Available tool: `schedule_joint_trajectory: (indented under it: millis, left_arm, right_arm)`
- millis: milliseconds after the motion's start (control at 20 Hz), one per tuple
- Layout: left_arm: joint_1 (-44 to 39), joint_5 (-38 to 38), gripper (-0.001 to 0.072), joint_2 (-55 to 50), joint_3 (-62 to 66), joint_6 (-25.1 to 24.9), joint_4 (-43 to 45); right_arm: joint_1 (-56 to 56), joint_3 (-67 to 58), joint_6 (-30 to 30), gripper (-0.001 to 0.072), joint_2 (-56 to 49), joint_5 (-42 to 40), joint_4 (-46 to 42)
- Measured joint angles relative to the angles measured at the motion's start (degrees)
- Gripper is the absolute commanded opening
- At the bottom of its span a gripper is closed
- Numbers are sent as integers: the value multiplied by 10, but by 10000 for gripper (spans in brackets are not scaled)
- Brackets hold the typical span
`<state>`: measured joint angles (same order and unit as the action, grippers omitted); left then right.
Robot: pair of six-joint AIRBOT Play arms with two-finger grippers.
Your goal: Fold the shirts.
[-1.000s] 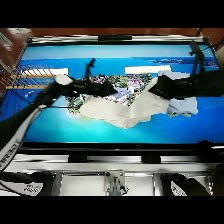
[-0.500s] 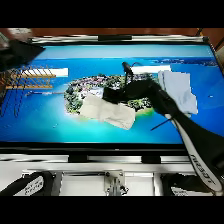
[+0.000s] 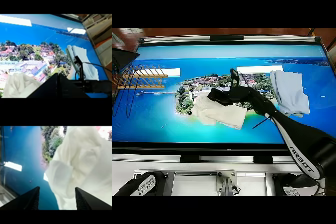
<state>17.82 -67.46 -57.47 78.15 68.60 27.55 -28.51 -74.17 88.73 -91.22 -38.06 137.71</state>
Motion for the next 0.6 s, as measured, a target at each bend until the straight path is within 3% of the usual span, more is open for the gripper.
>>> schedule_joint_trajectory:
  millis: [100, 350, 600]
  left_arm:
    - [1, -1, 34, 1, -4, 0, 0]
    - [2, -4, 34, 2, -7, -3, 0]
    - [2, -5, 34, 2, -7, -5, 0]
  right_arm:
    - [42, 0, -13, 625, 23, -75, -61]
    - [166, 28, -53, 626, 52, -275, -204]
    - [195, 110, -57, 625, 49, -257, -157]
